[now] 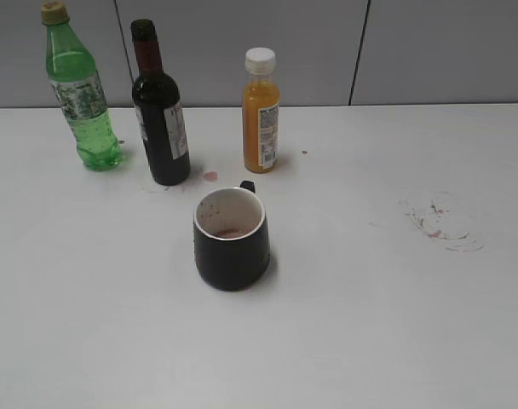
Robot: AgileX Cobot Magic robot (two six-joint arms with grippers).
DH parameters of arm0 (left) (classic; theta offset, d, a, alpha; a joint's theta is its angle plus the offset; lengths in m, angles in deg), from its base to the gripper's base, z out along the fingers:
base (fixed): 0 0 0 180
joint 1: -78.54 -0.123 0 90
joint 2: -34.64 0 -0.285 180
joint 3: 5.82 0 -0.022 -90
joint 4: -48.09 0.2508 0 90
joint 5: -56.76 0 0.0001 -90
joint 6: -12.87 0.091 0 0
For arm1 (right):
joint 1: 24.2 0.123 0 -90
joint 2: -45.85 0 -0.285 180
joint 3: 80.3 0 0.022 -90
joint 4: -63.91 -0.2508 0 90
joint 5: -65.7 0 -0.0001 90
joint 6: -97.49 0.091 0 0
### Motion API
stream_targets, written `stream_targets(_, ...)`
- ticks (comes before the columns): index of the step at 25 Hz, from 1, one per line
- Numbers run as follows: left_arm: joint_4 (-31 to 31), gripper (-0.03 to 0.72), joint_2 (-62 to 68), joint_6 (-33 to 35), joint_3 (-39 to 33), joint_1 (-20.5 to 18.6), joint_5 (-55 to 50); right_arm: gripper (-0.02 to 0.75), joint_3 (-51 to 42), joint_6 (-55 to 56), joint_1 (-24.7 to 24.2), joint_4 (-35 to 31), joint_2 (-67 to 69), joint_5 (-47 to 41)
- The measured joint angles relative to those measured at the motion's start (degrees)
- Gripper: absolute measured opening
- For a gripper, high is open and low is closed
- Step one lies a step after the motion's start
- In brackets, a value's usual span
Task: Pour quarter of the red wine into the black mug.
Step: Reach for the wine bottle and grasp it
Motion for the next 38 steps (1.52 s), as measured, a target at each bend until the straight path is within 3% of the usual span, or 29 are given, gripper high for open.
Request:
stream_targets(11, -0.31, 0.618, 0.00, 0.00, 0.14, 0.00, 0.39, 0.588, 0.00, 0.00, 0.00, 0.00, 0.00, 0.00)
stream_targets(15, -0.31, 0.636, 0.14, 0.00, 1.01, 0.00, 5.27, 0.588, 0.00, 0.00, 0.00, 0.00, 0.00, 0.00)
stream_targets(28, 0.78, 0.614, 13.46, 2.09, -2.98, 0.00, 43.13, 0.587, 0.00, 0.00, 0.00, 0.05, 0.00, 0.00)
stream_targets(35, -0.99, 0.604, 25.68, 2.09, -6.55, 0.00, 59.88, 0.585, 0.00, -0.01, 0.00, 0.05, 0.00, 0.00)
stream_targets(38, 1.48, 0.602, 33.05, 0.83, -7.44, 0.25, 68.07, 0.585, 0.00, -0.01, 0.00, 0.05, 0.00, 0.00)
